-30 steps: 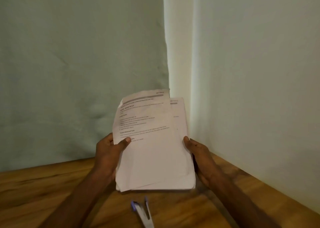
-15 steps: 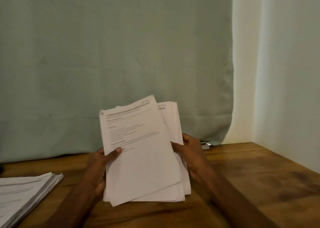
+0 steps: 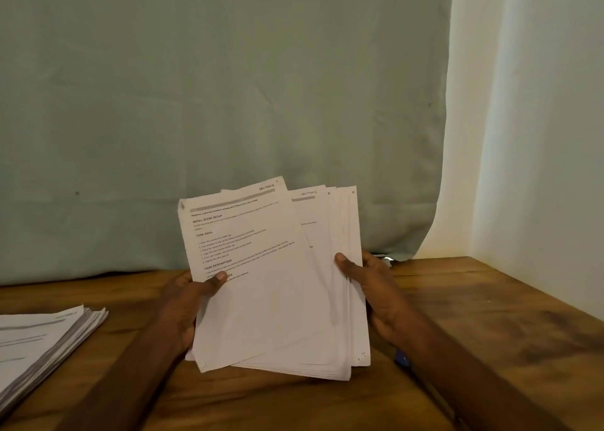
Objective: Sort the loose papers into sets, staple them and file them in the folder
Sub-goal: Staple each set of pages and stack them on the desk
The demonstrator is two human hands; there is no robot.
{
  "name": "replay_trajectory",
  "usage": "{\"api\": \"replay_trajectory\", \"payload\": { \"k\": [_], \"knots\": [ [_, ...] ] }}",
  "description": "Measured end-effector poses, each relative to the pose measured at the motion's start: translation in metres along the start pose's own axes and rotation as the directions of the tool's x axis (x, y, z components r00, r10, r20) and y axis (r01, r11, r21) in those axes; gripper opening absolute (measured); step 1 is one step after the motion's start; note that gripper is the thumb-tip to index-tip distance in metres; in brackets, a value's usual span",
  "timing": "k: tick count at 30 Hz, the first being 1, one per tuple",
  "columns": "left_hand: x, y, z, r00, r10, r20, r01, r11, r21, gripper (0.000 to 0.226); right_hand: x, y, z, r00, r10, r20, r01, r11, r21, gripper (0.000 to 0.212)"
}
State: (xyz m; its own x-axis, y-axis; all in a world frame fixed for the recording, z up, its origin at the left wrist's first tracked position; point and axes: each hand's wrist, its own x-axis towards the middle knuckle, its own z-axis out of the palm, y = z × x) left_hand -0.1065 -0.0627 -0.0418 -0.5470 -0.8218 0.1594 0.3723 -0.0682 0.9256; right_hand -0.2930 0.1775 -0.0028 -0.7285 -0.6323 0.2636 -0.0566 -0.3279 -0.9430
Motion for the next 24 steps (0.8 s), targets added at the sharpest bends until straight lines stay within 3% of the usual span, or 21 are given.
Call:
{"api": "replay_trajectory", "payload": {
  "k": [5,14,20,24],
  "knots": [
    [-0.003,0.000,0.001,1.000,-0.008,0.013,0.008,1.000,-0.029,0.032,0.001,-0.001,-0.003,1.000,0.007,0.015,-0.006,1.000,-0.008,0.032],
    [-0.010,0.006,0.005,0.970,-0.054,0.237,0.070,0.996,-0.057,0.043,0.001,0.001,-0.005,0.996,-0.069,-0.059,0.068,0.998,-0.009,0.030],
    [-0.010,0.004,0.008,0.992,0.005,0.124,0.000,0.999,-0.037,0.046,-0.002,0.000,-0.001,0.997,-0.058,-0.056,0.058,0.998,0.011,0.046],
    [-0.007,0.002,0.003,0.999,-0.014,0.049,0.016,0.999,-0.035,0.035,-0.002,-0.001,0.001,0.996,-0.062,-0.066,0.064,0.998,0.027,0.033]
  ]
}}
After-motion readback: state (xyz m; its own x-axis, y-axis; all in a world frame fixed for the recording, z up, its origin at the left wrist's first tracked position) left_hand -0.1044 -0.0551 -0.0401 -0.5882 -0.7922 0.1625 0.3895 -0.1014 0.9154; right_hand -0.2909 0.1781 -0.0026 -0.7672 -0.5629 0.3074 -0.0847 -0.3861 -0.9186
